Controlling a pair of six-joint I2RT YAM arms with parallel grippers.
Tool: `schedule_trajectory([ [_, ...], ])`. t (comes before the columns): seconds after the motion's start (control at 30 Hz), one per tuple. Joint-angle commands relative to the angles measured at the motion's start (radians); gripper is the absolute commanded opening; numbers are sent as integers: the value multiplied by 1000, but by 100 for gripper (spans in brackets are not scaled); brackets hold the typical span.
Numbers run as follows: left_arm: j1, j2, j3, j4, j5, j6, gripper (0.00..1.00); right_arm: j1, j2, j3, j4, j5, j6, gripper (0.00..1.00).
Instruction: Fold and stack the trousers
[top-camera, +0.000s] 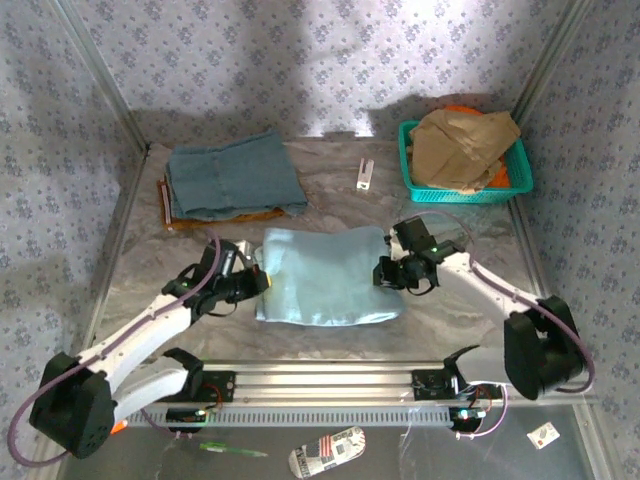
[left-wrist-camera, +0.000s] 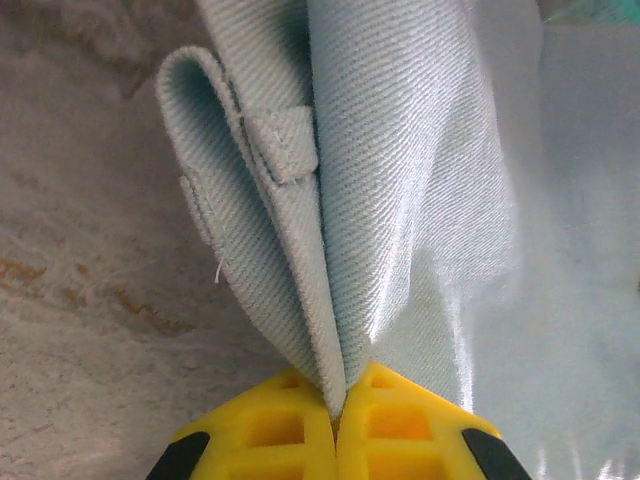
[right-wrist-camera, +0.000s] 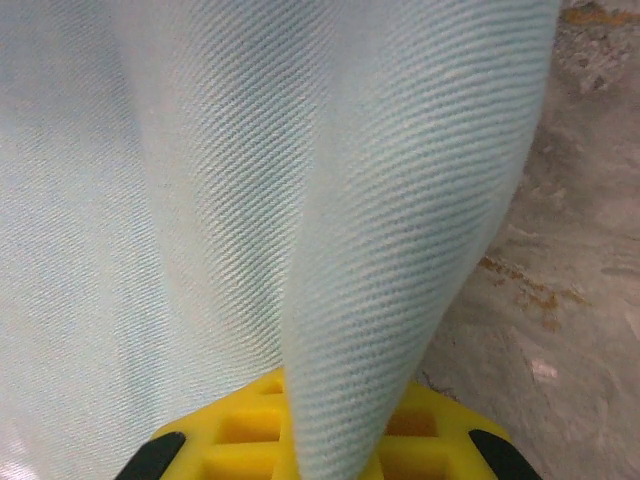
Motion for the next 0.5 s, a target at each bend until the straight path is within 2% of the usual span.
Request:
schedule_trajectory([
  [0.0, 15, -40, 103, -73, -44, 24, 0, 0, -73, 60, -74, 56, 34, 0],
  [0.17, 38, -53, 231, -173, -90, 69, 0, 18, -128, 135, -109, 86, 57, 0],
  [0.23, 86, -32, 305, -229, -97, 101, 0, 30, -103, 190, -94, 96, 62, 0],
  [0.37, 229, 58, 468, -314, -92, 186, 0, 58, 70, 370, -47, 105, 38, 0],
  [0.47, 363, 148, 570, -341, -53, 233, 0, 71, 266, 615, -75, 113, -22, 0],
])
